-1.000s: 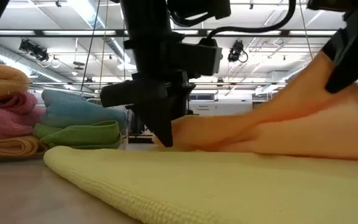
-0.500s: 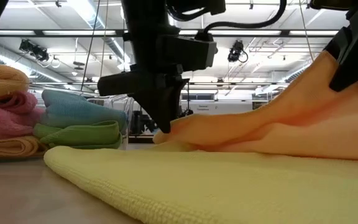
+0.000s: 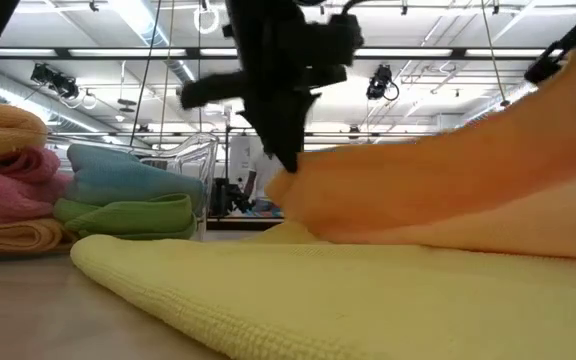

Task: Fold microfiber towels
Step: Fold the orange microfiber cloth

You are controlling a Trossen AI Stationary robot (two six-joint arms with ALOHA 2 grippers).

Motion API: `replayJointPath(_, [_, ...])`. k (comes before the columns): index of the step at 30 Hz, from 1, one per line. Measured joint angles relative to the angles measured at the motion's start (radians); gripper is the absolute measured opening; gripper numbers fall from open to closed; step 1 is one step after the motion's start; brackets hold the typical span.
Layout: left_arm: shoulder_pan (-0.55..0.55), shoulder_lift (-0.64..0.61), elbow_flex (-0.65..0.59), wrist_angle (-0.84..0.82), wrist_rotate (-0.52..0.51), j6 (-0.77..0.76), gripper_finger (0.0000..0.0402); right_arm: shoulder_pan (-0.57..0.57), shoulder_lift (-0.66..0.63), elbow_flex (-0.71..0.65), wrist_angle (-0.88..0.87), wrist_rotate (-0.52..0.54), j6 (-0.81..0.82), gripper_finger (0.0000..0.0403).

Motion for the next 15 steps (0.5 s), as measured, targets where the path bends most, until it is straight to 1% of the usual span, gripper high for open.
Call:
replayJointPath(2, [0.0, -0.001, 0.03, -0.085, 0.036, 0.029, 0.0012, 0.008, 0.0, 0.01, 0.012, -0.004, -0.006, 0.0008])
replayJointPath(4, [-0.002, -0.001, 0.063, -0.163, 0.042, 0.03, 0.0013, 0.013, 0.0, 0.022, 0.021, -0.003, -0.034, 0.0008])
replayJointPath(6, [-0.003, -0.001, 0.096, -0.242, 0.047, 0.013, 0.0008, 0.009, 0.0, 0.024, 0.066, 0.0, -0.068, 0.0008])
replayJointPath(11, [-0.002, -0.001, 0.167, -0.412, 0.108, -0.071, 0.0009, -0.033, 0.003, 0.024, 0.23, -0.047, -0.186, 0.0008])
replayJointPath(15, [-0.01, -0.001, 0.206, -0.533, 0.117, -0.131, 0.0007, -0.061, 0.026, 0.024, 0.374, -0.077, -0.284, 0.0008])
